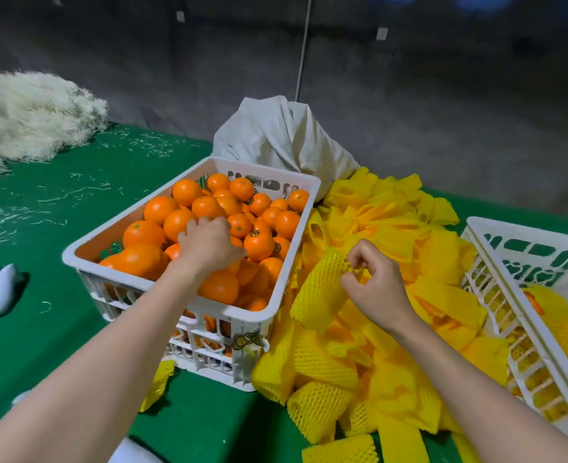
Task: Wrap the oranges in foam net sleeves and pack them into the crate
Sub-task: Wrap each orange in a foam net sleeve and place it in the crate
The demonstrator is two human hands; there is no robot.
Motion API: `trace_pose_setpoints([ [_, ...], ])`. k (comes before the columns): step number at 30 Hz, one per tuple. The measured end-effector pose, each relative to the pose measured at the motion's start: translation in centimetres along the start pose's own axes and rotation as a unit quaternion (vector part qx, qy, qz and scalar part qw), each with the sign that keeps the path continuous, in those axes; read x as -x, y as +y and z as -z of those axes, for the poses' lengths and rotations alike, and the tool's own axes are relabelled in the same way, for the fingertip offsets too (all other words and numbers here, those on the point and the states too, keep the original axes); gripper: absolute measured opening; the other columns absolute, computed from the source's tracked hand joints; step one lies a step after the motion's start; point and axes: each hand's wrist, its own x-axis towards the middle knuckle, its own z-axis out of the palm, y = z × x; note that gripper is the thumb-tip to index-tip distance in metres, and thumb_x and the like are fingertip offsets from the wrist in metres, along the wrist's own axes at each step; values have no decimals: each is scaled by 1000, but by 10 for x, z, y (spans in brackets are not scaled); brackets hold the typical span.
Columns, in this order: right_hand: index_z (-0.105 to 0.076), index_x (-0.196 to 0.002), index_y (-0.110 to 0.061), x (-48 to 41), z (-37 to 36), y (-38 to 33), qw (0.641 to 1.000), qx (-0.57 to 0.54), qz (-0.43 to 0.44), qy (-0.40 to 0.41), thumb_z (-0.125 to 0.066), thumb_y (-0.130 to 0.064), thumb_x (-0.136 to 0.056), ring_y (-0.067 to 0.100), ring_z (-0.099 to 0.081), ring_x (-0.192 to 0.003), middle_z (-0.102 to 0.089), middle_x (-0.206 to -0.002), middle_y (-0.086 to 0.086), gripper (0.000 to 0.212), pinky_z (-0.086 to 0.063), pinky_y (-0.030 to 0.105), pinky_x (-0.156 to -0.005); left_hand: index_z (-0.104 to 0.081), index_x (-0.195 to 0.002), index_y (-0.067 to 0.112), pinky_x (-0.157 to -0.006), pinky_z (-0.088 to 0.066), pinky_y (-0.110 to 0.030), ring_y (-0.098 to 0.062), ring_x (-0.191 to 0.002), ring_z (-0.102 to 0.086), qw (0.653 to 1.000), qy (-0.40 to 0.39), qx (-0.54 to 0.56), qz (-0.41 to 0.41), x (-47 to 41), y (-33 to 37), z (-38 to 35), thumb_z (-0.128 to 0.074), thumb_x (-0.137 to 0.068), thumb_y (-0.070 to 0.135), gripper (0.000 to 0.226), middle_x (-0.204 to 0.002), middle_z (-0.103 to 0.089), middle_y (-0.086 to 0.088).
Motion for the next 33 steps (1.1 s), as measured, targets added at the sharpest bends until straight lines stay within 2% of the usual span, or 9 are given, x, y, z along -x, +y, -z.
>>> trace_pose_setpoints([
  [4,-36,-68,-26,-1,2,-2,999,-30,-20,-31,-49,-17,-65,3,-29,-60,-33,-64,-9,16,-27,17,-54,-55,-92,18,-93,-45,-46,-35,-115,-48,994,-109,-21,15,-15,-15,1,-75,-70,54,46,-97,-53,-6],
  [8,-39,-69,-24,1,8,-2,997,-47,-54,-43,-49,-9,-67,4,-27,-58,-32,-64,-8,18,-27,15,-53,-59,-83,17,-80,-48,-40,-27,-95,-57,995,-91,-32,-17,-15,-17,5,-80,-63,50,44,-90,-60,-6],
  [11,-39,-69,-22,2,16,-3,994,-73,-75,-41,-48,-8,-67,9,-27,-62,-31,-66,-6,16,-29,12,-55,-62,-107,21,-79,-47,-35,-21,-102,-56,990,-36,123,-55,-10,-18,4,-84,-66,37,49,-109,-60,-1],
  [13,-38,-68,-19,0,20,-4,989,-102,-96,-38,-47,-8,-67,7,-27,-61,-30,-66,-4,15,-25,15,-53,-57,-119,25,-80,-48,-32,-16,-109,-53,935,-48,342,-73,-2,-9,13,-84,-68,26,57,-121,-54,6],
  [15,-38,-67,-16,-1,23,-7,981,-149,-121,-32,-47,-7,-65,3,-27,-57,-29,-64,-2,13,-22,19,-51,-58,-120,29,-77,-56,-38,-23,-111,-59,819,-133,552,-82,9,7,26,-82,-66,22,59,-130,-53,1],
  [19,-39,-67,-12,-1,31,-15,962,-230,-144,-25,-47,-6,-62,16,-29,-65,-31,-68,7,12,-22,29,-56,-58,-123,30,-75,-56,-40,-31,-114,-58,668,-241,698,-95,28,44,36,-82,-63,16,66,-133,-52,-8],
  [23,-41,-66,-10,3,44,-23,936,-312,-163,-26,-46,-3,-60,19,-30,-62,-34,-64,8,11,-23,32,-55,-57,-115,18,-73,-50,-37,-25,-97,-65,599,-283,748,-37,50,73,22,-96,-25,22,99,-115,-65,-8],
  [26,-43,-65,-9,8,53,-28,894,-397,-205,-35,-44,-2,-58,13,-37,-54,-41,-57,2,10,-29,27,-51,-51,-125,15,-69,-44,-35,-29,-94,-57,592,-291,751,1,65,90,7,-73,-60,15,68,-129,-55,-18],
  [33,-39,-70,-5,20,71,-23,850,-447,-272,-55,-34,1,-70,10,-40,-45,-43,-51,-2,8,-32,22,-46,-48,-130,11,-74,-48,-40,-31,-89,-61,580,-334,740,60,88,124,-19,-51,-70,27,63,-115,-60,-19],
])
